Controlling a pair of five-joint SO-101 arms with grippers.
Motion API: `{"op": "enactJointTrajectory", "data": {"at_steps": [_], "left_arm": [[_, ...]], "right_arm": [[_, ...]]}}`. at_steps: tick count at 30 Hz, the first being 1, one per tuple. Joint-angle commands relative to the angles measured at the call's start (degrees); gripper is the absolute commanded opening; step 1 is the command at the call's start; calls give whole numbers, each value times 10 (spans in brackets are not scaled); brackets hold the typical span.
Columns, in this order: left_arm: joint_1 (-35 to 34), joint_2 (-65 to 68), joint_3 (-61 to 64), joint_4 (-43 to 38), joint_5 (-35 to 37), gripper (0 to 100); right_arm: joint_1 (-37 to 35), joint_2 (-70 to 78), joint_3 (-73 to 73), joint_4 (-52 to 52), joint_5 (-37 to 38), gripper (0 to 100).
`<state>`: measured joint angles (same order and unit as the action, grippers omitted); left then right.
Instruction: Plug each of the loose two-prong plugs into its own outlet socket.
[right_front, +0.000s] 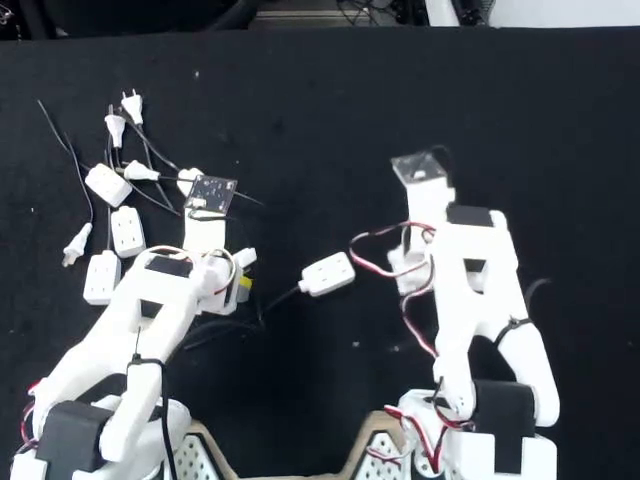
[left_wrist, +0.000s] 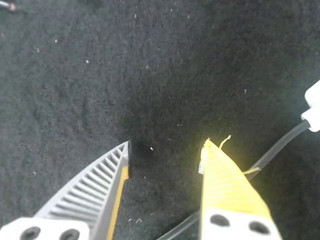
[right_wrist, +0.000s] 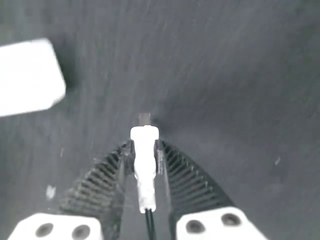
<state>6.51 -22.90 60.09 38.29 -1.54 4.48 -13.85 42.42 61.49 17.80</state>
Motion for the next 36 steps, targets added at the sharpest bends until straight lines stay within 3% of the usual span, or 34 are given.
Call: {"op": "enactJointTrajectory", "data": {"at_steps": [1, 13, 19, 31, 36], "left_arm": [[2, -3, -7, -6, -1, 234], [2, -3, -9, -5, -1, 234], [2, -3, -9, -6, -1, 234], [2, -3, -9, -5, -1, 234], [2, -3, -9, -4, -1, 234]], "right_arm": [[-10, -2, -10, -65, -24, 11], [-5, -2, 131, -59, 86, 11], [-5, -2, 118, 9, 94, 11], [-5, -2, 116, 6, 97, 12], [-4, -2, 119, 9, 139, 12]]}}
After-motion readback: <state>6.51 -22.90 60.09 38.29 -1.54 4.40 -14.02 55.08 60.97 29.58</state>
